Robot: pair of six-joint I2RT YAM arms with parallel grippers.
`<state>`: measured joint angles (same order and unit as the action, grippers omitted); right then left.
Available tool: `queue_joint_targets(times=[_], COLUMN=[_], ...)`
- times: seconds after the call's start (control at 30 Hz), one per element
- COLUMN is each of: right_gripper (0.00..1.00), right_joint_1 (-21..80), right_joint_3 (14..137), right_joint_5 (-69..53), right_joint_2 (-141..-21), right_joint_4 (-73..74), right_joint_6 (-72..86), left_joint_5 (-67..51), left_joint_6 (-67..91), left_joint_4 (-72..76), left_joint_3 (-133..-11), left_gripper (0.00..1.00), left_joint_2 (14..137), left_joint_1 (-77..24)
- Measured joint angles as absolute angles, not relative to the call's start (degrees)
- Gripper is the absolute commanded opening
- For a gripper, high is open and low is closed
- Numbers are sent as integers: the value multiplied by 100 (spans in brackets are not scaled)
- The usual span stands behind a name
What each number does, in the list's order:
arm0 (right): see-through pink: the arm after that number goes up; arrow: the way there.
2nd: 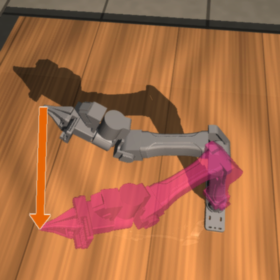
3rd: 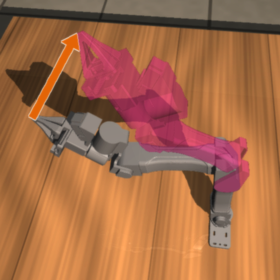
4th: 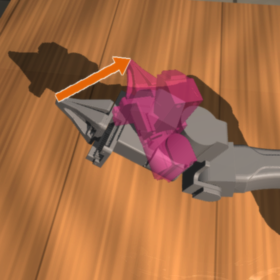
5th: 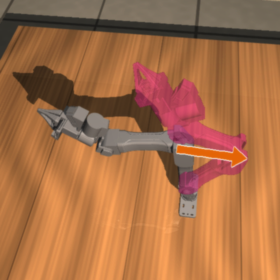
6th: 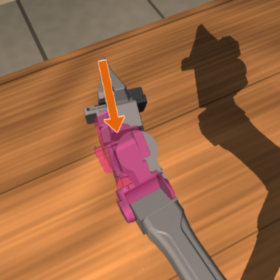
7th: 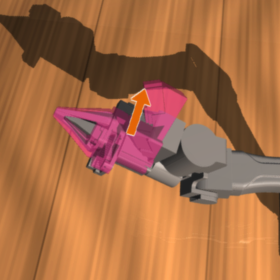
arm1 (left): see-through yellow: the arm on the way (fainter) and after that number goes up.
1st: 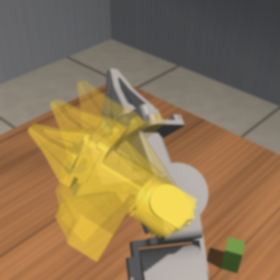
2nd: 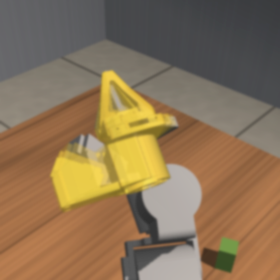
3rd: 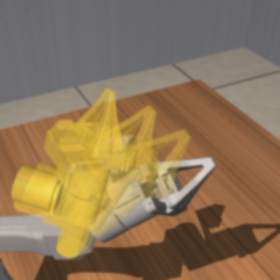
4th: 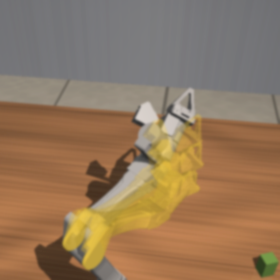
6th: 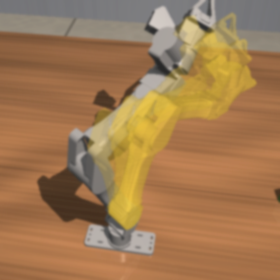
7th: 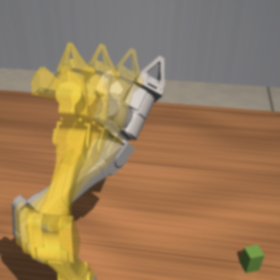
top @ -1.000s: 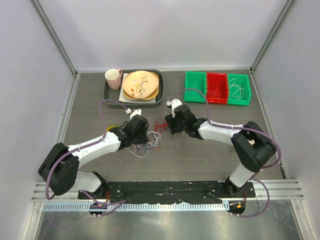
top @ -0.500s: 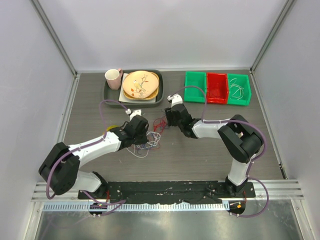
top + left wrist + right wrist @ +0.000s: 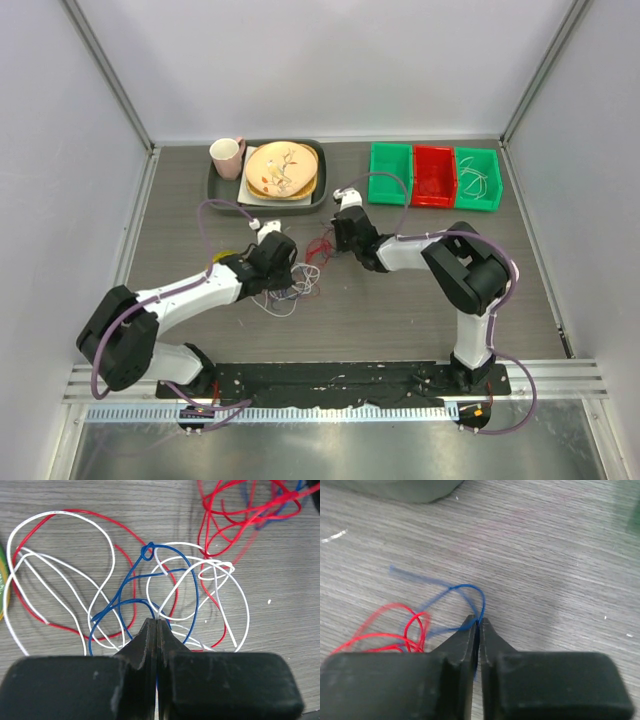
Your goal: Untangle the cables
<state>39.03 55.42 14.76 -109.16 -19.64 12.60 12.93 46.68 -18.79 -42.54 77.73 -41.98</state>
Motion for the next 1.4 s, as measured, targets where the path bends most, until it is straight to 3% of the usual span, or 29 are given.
queue_joint_targets(times=[0.2,0.33,0.57,0.83,0.87,0.93,0.97,1.0,1.07,1.4], right_gripper=[1,1,1,1,1,1,1,1,1,1], right_joint_1=[3885,3564,1855,1796,1796,1796,1796,1793,1789,1798], right_joint_3=[5448,4989,4086,4101,4136,4195,4224,4257,4318,4484], right_joint_5=[2397,3330,3848,3500,3441,3267,3153,2912,2265,-1903], right_joint_2=[-10484,-9166,-6200,-4423,-4296,-4051,-3935,-3844,-3769,-4123], right_joint_4=[-1612,-843,62,871,950,1118,1181,1243,1271,646], right_joint_6=[1481,1739,2226,2217,2196,2152,2130,2115,2091,2283], left_joint_5=[1953,2792,3850,4069,4097,4112,4093,4038,3636,333], left_joint_6=[4851,5225,5981,6257,6261,6254,6217,6080,5697,3653], left_joint_4=[-2532,-3306,-4528,-5085,-5140,-5223,-5227,-5170,-4873,-2185], left_joint_3=[-4296,-4473,-4676,-4685,-4694,-4735,-4762,-4770,-4766,-4777], left_gripper=[0,0,0,0,2,18,51,75,100,100], left_joint_2=[7507,7234,6954,6770,6720,6602,6543,6488,6357,6351], left_joint_1=[-4200,-4198,-4003,-3811,-3809,-3809,-3806,-3806,-3787,-4305])
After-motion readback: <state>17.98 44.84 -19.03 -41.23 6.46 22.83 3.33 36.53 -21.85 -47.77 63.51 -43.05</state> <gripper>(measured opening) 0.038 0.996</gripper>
